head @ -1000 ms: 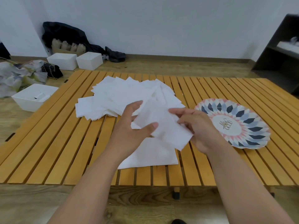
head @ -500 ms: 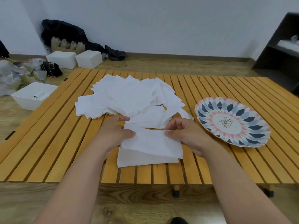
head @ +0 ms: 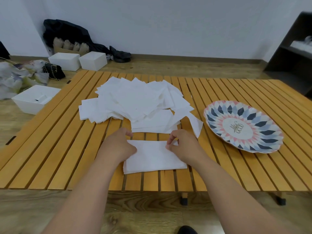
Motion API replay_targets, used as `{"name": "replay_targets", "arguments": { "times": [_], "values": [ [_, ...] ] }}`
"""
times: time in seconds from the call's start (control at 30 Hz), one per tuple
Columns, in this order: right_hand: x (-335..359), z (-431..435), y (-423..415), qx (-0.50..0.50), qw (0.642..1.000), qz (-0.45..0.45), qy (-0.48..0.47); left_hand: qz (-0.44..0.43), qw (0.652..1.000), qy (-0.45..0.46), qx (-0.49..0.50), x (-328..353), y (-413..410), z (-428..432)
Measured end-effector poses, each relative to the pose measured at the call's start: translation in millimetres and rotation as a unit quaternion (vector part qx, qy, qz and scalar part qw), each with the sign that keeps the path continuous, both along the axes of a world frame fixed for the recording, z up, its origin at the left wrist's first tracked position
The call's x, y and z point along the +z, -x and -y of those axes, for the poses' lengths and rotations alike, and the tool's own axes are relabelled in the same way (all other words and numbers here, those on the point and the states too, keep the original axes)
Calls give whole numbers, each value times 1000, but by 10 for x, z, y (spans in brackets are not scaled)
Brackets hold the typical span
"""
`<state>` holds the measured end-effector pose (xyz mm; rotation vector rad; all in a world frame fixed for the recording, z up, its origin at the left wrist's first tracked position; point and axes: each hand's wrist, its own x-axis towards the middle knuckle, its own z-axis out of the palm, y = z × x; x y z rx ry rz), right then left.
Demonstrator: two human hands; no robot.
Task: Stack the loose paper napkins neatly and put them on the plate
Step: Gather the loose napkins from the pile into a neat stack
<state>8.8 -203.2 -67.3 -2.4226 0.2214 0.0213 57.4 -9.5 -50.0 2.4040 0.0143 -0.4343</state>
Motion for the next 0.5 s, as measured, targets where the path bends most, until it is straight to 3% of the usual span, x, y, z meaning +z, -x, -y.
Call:
{"name": "replay_targets", "arguments": {
  "times": [0.1,0.17,0.3,0.5],
  "values": [
    [7,2,0,14,998,23,62,20,999,-44,-18,-16,16,9],
    [46,22,10,1,990,84,114,27,997,-61,-25,-22,22,20],
    [122,125,-1,-85,946,208,233,50,995,-79,-30,-55,17,36],
    [103,261,29,-111,956,144,229,67,994,-80,-37,-83,8,38]
  ]
}}
